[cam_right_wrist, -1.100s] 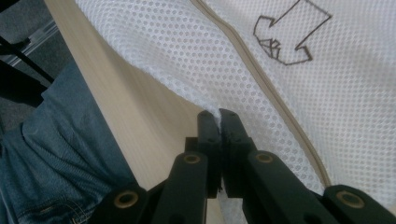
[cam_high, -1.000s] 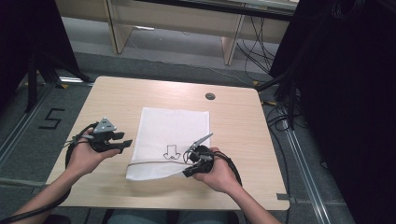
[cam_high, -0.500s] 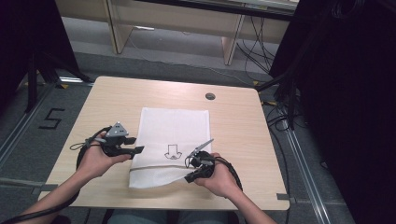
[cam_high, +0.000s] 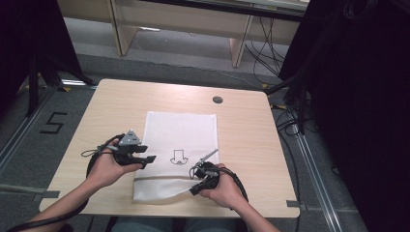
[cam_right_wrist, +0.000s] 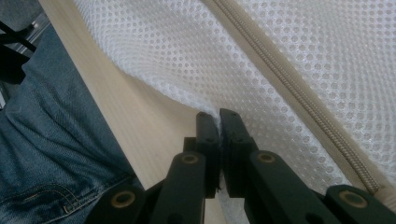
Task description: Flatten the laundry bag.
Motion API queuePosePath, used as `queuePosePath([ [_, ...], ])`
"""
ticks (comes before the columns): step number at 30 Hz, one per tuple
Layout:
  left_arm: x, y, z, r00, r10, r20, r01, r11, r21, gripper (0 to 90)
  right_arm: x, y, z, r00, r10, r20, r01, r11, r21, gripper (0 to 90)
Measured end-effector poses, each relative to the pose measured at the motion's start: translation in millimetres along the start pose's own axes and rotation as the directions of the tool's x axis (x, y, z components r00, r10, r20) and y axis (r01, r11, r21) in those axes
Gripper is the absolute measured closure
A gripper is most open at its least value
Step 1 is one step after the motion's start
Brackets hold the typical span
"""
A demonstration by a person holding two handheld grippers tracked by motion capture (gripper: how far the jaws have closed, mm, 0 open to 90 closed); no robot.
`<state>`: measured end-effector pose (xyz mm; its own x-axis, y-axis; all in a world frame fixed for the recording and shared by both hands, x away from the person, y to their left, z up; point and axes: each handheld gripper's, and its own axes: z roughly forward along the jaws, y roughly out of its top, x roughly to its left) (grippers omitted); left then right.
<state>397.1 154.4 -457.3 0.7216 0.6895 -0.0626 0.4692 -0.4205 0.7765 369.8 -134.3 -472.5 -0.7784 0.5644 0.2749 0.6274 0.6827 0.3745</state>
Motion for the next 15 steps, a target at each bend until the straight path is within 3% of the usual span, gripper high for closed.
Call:
queuePosePath([
  [4,-1.1,-1.0,2.2,0.9999,0.013,0.008,-0.013,0.9999,0.006,47.6,2.6,0.7,1.3,0.9999,0.008,-0.007,-0.008,1.000,0.004,87.6],
  [5,-1.6,-1.5,2.4,0.9999,0.011,0.010,-0.011,0.9999,0.010,47.9,3.6,1.2,2.5,0.9998,0.002,-0.022,-0.002,1.000,0.003,87.2],
  [6,-2.7,-2.1,2.8,0.9999,-0.007,0.012,0.007,0.9999,0.009,48.1,2.2,1.9,3.2,0.9992,-0.034,-0.022,0.034,0.999,-0.010,86.9],
  [8,-2.4,-2.4,2.4,0.9999,0.010,0.013,-0.010,0.9999,0.011,48.4,3.9,1.5,2.9,0.9997,-0.020,-0.018,0.020,1.000,-0.004,85.4],
  [9,-2.6,-2.7,2.3,0.9998,0.012,0.014,-0.013,0.9998,0.013,48.6,6.9,1.0,2.4,0.9995,0.019,-0.026,-0.019,1.000,0.009,84.1],
  [12,-2.8,-3.4,3.0,0.9998,0.014,0.015,-0.014,0.9998,0.016,48.9,6.7,0.8,-0.1,0.9998,-0.016,-0.013,0.016,1.000,0.005,78.7],
  [15,-3.8,-3.9,3.0,0.9999,0.010,0.012,-0.010,0.9998,0.019,49.9,9.0,-0.3,-5.3,0.9996,-0.007,-0.028,0.007,1.000,-0.002,74.0],
])
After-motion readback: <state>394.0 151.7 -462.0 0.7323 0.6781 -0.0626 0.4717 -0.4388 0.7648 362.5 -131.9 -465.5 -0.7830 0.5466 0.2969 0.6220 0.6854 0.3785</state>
